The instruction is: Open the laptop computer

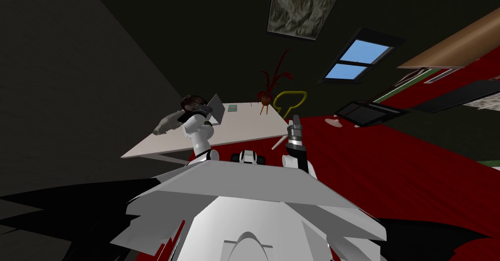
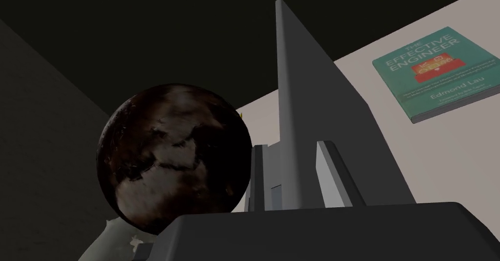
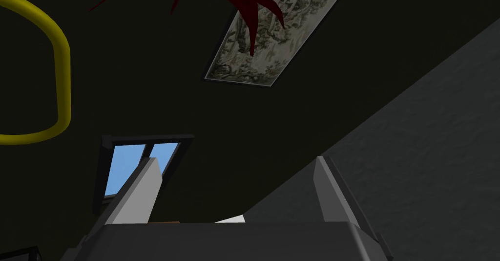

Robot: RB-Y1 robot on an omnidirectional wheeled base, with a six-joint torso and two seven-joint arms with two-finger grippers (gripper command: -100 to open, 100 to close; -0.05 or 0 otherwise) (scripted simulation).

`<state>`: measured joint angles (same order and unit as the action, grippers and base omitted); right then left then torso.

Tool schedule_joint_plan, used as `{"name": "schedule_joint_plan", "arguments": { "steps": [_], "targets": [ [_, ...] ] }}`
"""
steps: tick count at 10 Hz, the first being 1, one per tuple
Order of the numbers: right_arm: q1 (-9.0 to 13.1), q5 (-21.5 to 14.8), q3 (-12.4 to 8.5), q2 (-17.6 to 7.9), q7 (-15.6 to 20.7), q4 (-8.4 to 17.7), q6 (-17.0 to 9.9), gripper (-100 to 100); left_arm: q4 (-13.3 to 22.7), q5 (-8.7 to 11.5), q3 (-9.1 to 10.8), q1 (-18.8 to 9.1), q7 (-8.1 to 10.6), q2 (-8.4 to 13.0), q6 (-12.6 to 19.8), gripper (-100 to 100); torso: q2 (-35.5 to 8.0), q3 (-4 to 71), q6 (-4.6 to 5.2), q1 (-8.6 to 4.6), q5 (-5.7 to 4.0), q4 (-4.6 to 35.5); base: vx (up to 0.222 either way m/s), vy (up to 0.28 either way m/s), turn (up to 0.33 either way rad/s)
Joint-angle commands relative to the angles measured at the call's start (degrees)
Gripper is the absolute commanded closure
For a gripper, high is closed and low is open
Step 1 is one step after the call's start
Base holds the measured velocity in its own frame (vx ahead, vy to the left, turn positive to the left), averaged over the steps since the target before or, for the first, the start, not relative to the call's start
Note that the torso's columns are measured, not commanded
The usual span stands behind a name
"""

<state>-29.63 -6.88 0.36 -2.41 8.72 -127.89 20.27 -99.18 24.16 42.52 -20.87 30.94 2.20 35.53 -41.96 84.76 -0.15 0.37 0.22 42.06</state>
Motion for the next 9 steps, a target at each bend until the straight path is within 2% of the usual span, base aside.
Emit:
{"name": "schedule_joint_plan", "arguments": {
  "steps": [1,2,3,9],
  "targets": [
    [0.0,0.0,0.0,0.0,0.0,0.0,0.0,0,-1.18,1.72,2.06,-0.25,2.71,-1.47,2.2,100,0.02,0.02,0.04,0.03,-0.02,0.01,0.021,0.133,0.018],
    [0.0,0.0,0.0,0.0,0.0,0.0,0.0,0,-0.93,1.33,1.49,-0.31,2.01,-1.13,1.61,100,0.0,0.01,0.08,0.01,-0.05,0.05,0.005,0.061,0.001],
    [0.0,0.0,0.0,0.0,0.0,0.0,0.0,0,-0.01,3.9,2.45,0.23,3.76,-1.92,1.31,100,-0.06,-0.02,0.15,-0.32,-0.13,0.06,-0.012,0.088,-0.007],
    [0.0,0.0,0.0,0.0,0.0,0.0,0.0,0,3.13,11.33,5.16,2.03,8.29,-4.14,-0.04,100,-0.08,-0.04,0.23,-0.32,-0.12,0.05,-0.008,0.111,-0.012]
  ]
}}
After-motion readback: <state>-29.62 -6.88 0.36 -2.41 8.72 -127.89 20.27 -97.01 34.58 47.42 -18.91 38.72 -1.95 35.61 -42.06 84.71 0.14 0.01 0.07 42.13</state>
